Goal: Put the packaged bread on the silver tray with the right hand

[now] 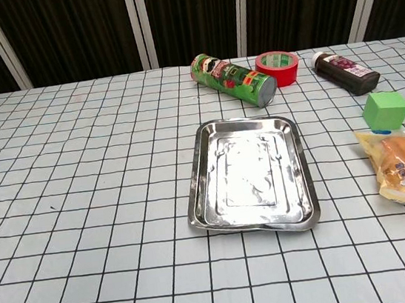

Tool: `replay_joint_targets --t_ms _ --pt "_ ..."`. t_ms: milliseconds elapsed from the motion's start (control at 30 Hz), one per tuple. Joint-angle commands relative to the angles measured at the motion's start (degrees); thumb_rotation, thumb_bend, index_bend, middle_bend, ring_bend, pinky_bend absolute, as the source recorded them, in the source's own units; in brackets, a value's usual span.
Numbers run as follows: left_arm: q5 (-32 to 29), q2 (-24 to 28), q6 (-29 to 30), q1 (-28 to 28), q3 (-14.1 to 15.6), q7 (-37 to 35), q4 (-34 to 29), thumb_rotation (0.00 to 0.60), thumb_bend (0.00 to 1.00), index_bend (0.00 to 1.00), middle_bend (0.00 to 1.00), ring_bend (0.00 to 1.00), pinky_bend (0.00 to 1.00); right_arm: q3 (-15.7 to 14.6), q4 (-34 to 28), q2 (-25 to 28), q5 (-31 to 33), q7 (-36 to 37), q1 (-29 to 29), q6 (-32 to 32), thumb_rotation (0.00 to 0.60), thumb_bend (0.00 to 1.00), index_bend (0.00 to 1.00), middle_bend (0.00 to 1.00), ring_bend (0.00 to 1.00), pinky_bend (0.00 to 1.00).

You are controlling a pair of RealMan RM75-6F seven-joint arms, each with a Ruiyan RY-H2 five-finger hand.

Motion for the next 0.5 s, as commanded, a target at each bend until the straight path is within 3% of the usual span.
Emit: replay_joint_targets --t_ms 33,333,500 --pt "0.2 0.1 0.4 0.2 0.1 -0.2 -0.1 0.600 0.08 0.00 0.00 0.00 0.09 -0.2 0.0 -0.1 -0.3 -0.2 0.0 0.0 0.600 0.32 0.00 0.00 0.00 0.02" --pt "-0.3 -0.1 -0.3 -0.2 -0.2 0.2 -0.1 0.600 0.08 0.00 0.00 0.00 0.09 -2.4 3.2 -2.8 -5.9 6.5 4.3 -5.7 0.600 0.32 0.00 0.00 0.00 0.02" --pt "-1.1 -0.1 -0.8 -0.4 -0.6 -0.2 0.1 0.600 0.08 0.00 0.00 0.00 0.09 -1.3 4.0 -6.0 -4.0 6.7 8.4 -12.8 0.600 0.32 0.00 0.00 0.00 0.02"
